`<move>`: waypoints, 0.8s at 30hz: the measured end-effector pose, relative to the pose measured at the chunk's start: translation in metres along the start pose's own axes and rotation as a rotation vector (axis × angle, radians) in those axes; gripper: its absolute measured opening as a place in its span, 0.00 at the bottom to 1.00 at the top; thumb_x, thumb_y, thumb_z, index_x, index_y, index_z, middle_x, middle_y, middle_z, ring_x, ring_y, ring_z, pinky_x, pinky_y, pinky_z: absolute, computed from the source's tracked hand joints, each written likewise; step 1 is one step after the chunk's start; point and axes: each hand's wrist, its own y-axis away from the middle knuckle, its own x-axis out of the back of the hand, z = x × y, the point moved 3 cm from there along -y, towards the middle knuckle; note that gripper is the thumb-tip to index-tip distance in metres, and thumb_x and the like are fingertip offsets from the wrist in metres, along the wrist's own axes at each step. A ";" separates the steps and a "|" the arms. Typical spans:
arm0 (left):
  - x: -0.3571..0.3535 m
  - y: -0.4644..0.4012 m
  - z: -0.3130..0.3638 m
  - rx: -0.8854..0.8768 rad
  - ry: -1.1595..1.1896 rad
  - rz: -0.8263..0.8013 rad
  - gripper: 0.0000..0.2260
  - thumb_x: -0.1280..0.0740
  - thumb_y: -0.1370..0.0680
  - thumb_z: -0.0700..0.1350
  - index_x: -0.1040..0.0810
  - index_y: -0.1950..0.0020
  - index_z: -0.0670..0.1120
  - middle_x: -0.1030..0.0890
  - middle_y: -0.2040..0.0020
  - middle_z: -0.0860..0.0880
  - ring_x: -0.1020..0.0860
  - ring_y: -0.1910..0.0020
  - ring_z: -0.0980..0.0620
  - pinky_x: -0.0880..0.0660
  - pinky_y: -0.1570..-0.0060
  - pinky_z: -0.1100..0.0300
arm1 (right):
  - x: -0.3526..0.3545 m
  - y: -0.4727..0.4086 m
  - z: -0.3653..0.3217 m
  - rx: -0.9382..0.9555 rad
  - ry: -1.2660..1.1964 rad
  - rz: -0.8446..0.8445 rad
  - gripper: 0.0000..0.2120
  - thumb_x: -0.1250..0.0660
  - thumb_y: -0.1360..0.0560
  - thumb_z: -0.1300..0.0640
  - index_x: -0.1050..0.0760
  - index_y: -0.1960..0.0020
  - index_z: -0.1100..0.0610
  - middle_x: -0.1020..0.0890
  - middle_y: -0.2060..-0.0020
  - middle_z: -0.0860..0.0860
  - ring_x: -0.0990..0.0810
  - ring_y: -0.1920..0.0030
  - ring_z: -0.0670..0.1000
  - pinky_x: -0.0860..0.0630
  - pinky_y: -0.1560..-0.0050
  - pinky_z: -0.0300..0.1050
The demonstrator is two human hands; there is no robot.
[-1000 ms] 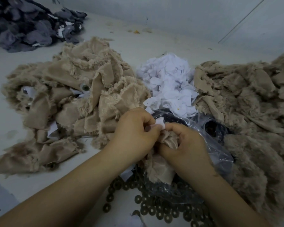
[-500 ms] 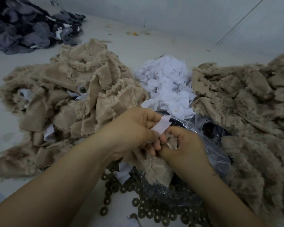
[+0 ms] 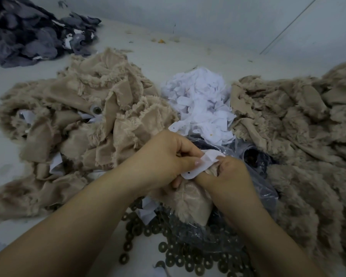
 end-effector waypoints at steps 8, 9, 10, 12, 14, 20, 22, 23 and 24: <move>0.000 0.014 0.001 -0.041 0.143 0.060 0.10 0.25 0.29 0.32 0.18 0.51 0.40 0.19 0.65 0.44 0.23 0.71 0.48 0.25 0.72 0.61 | 0.001 0.000 0.002 -0.055 -0.014 0.027 0.08 0.25 0.30 0.67 0.15 0.53 0.57 0.13 0.61 0.53 0.14 0.57 0.54 0.16 0.57 0.53; -0.002 0.016 0.000 -0.050 0.172 0.085 0.10 0.25 0.30 0.32 0.18 0.52 0.40 0.19 0.65 0.44 0.24 0.70 0.49 0.25 0.72 0.63 | 0.002 0.001 0.002 -0.048 -0.016 0.035 0.08 0.25 0.30 0.67 0.15 0.54 0.57 0.13 0.62 0.52 0.14 0.59 0.52 0.16 0.58 0.50; -0.004 0.018 -0.002 -0.063 0.187 0.109 0.10 0.24 0.30 0.31 0.18 0.52 0.40 0.19 0.65 0.44 0.24 0.69 0.50 0.25 0.70 0.64 | 0.002 0.001 0.002 -0.042 -0.018 0.043 0.08 0.25 0.30 0.67 0.15 0.55 0.56 0.13 0.63 0.52 0.14 0.60 0.50 0.16 0.61 0.46; -0.008 0.020 -0.005 -0.092 0.192 0.146 0.12 0.25 0.31 0.30 0.18 0.51 0.41 0.20 0.65 0.45 0.24 0.68 0.51 0.24 0.67 0.63 | 0.003 0.001 0.003 -0.044 -0.015 0.048 0.08 0.24 0.31 0.65 0.15 0.55 0.55 0.13 0.62 0.51 0.14 0.61 0.50 0.16 0.62 0.44; -0.011 0.021 -0.006 -0.120 0.207 0.162 0.13 0.26 0.30 0.29 0.19 0.49 0.41 0.20 0.65 0.44 0.25 0.68 0.49 0.24 0.66 0.59 | 0.003 0.001 0.004 -0.060 -0.013 0.051 0.08 0.23 0.31 0.64 0.15 0.53 0.57 0.13 0.62 0.52 0.14 0.59 0.53 0.16 0.60 0.50; -0.005 0.022 -0.002 -0.151 0.118 0.221 0.14 0.31 0.27 0.27 0.21 0.49 0.44 0.21 0.64 0.42 0.20 0.67 0.40 0.21 0.66 0.52 | 0.002 0.002 -0.001 -0.004 -0.033 0.068 0.08 0.22 0.32 0.63 0.15 0.53 0.59 0.13 0.64 0.52 0.14 0.62 0.52 0.17 0.65 0.44; 0.000 0.018 -0.002 -0.133 0.055 0.205 0.14 0.32 0.27 0.26 0.22 0.50 0.44 0.22 0.66 0.46 0.19 0.69 0.42 0.20 0.69 0.52 | 0.001 0.002 -0.002 0.002 -0.022 0.078 0.09 0.20 0.33 0.61 0.15 0.54 0.59 0.13 0.64 0.52 0.14 0.61 0.53 0.17 0.64 0.46; 0.002 0.017 -0.001 -0.122 0.031 0.175 0.13 0.32 0.27 0.26 0.23 0.50 0.43 0.22 0.67 0.47 0.19 0.70 0.43 0.21 0.70 0.53 | 0.001 0.002 -0.003 0.008 0.004 0.081 0.08 0.20 0.33 0.60 0.15 0.54 0.58 0.13 0.64 0.52 0.14 0.61 0.54 0.17 0.63 0.48; 0.002 0.016 -0.001 -0.112 0.014 0.143 0.13 0.31 0.27 0.26 0.24 0.50 0.42 0.22 0.68 0.48 0.19 0.71 0.44 0.22 0.71 0.54 | 0.000 0.002 -0.003 0.014 0.022 0.083 0.08 0.20 0.32 0.60 0.15 0.55 0.58 0.13 0.64 0.52 0.14 0.61 0.55 0.17 0.62 0.50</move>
